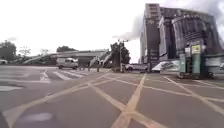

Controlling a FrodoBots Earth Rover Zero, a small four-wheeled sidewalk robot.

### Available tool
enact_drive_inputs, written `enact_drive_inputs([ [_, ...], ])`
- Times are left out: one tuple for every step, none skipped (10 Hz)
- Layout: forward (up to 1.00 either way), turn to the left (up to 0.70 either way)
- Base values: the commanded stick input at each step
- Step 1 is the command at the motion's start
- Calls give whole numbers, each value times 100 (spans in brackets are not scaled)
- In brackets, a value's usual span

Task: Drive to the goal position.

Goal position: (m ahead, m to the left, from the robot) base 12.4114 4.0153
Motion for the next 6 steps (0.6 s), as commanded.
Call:
enact_drive_inputs([
  [45,-27],
  [45,-27],
  [45,-9],
  [45,-1],
  [45,0],
  [45,0],
])
